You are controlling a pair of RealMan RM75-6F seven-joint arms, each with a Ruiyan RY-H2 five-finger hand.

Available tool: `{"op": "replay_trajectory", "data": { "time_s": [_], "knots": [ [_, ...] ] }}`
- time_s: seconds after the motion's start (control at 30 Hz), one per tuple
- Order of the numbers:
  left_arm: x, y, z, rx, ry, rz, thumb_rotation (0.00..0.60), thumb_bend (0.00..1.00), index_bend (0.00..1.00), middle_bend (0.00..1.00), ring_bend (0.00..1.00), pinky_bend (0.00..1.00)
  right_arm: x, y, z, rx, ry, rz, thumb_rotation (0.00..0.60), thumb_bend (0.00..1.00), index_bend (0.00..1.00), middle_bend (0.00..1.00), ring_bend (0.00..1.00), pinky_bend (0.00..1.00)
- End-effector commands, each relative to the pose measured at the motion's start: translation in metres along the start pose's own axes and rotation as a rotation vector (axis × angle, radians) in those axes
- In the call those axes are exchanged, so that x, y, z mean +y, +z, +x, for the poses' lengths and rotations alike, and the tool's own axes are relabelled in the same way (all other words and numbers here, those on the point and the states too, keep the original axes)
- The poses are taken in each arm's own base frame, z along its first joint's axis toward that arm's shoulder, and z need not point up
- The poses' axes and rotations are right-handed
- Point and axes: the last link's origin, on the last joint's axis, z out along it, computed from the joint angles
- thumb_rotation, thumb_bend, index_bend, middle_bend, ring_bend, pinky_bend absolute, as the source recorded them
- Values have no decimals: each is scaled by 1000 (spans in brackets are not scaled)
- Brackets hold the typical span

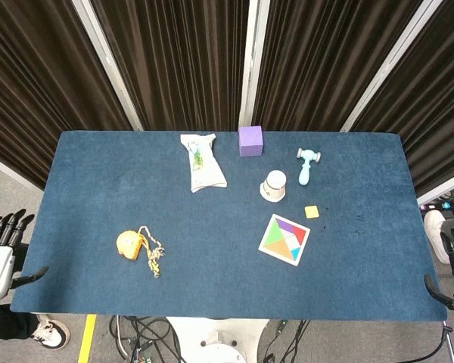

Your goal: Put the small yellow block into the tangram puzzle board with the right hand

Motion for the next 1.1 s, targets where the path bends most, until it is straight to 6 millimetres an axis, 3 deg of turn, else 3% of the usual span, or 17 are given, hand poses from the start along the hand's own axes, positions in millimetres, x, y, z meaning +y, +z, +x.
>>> {"op": "replay_trajectory", "data": {
  "time_s": [0.03,0.23,0.43,0.63,0.83,1.1],
  "knots": [
    [0,0,0,0,-1,1,600,0,88,18,0,44,0,0,0,0,-1,1,600,263,0,0,0,0],
    [0,1,-2,-7,-1,-3,600,0,88,18,0,44,-1,2,-1,-9,-6,1,600,264,0,0,0,0],
    [-1,0,-3,-10,-5,-2,600,0,88,18,0,44,-4,18,-6,-43,-31,18,600,264,0,0,0,0],
    [-4,-2,-6,-4,-6,3,600,0,88,18,0,44,-20,55,-15,-98,-74,75,600,262,0,0,0,0],
    [-6,-2,-9,-14,-7,9,600,0,88,18,0,44,-57,105,-29,-167,-156,177,600,261,0,0,0,0],
    [-6,-1,-10,-15,-7,11,600,0,88,18,0,44,-104,158,-63,-321,-258,236,600,261,0,0,0,0]
  ]
}}
